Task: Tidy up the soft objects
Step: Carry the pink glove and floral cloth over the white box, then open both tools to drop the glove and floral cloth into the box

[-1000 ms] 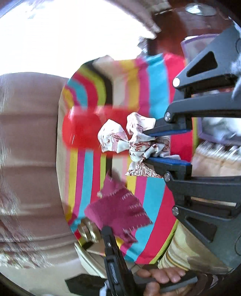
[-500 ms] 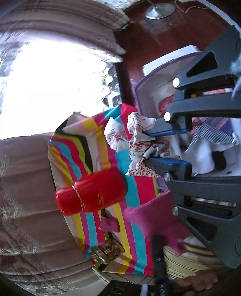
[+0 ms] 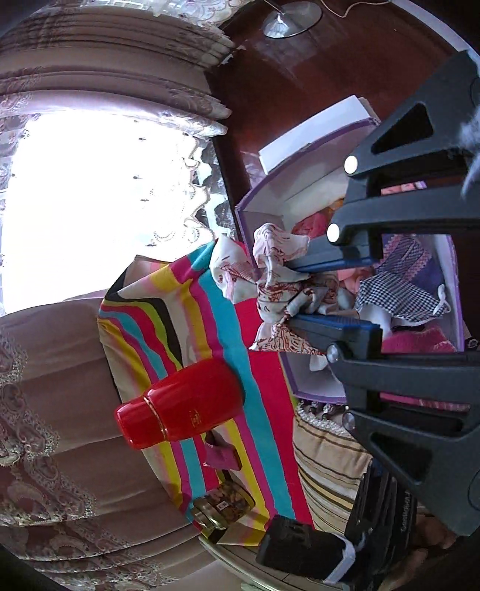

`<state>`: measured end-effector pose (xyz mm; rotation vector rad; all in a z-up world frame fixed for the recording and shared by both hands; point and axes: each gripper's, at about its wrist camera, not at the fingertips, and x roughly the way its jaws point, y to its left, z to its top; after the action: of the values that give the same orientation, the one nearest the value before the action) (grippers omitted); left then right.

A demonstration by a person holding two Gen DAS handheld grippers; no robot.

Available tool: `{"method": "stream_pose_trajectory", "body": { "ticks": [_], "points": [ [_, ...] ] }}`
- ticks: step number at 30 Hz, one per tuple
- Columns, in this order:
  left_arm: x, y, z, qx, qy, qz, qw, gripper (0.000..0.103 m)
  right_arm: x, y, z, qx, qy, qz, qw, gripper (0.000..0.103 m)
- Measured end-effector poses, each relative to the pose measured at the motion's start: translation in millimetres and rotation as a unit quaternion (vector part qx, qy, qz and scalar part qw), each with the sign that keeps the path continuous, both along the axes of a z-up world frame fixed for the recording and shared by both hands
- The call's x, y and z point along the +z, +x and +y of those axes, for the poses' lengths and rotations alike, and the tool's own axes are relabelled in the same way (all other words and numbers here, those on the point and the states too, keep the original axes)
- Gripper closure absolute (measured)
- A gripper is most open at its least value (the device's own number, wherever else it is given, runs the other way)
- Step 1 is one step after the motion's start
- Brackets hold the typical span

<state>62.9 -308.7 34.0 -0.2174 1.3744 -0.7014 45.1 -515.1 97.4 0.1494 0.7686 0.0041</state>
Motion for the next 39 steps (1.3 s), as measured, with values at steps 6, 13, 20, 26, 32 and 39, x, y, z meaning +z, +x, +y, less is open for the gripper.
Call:
{"method": "stream_pose_trajectory", "body": {
  "ticks": [6, 13, 20, 26, 32, 39],
  "points": [
    [13, -1, 19, 0.021, -0.005, -0.038, 0.999, 0.047, -15, -9, 10, 0.025, 0.003, 0.024, 0.999, 0.079],
    [19, 9, 37, 0.056, -0.014, -0.045, 0.9973, 0.046, -39, -21, 42, 0.069, 0.011, 0.068, 0.995, 0.079],
    [25, 14, 54, 0.085, -0.023, -0.052, 0.9948, 0.046, -107, -15, 77, 0.108, 0.0, 0.179, 0.978, 0.079],
    [33, 22, 70, 0.107, -0.03, -0.069, 0.9914, 0.046, -146, 1, 89, 0.131, -0.052, 0.265, 0.954, 0.078],
    [34, 33, 90, 0.129, -0.034, -0.078, 0.9879, 0.046, -180, 17, 93, 0.144, -0.099, 0.323, 0.93, 0.074],
    [27, 50, 129, 0.171, -0.036, -0.068, 0.9823, 0.046, -177, 13, 70, 0.133, -0.079, 0.337, 0.929, 0.037]
  ]
}}
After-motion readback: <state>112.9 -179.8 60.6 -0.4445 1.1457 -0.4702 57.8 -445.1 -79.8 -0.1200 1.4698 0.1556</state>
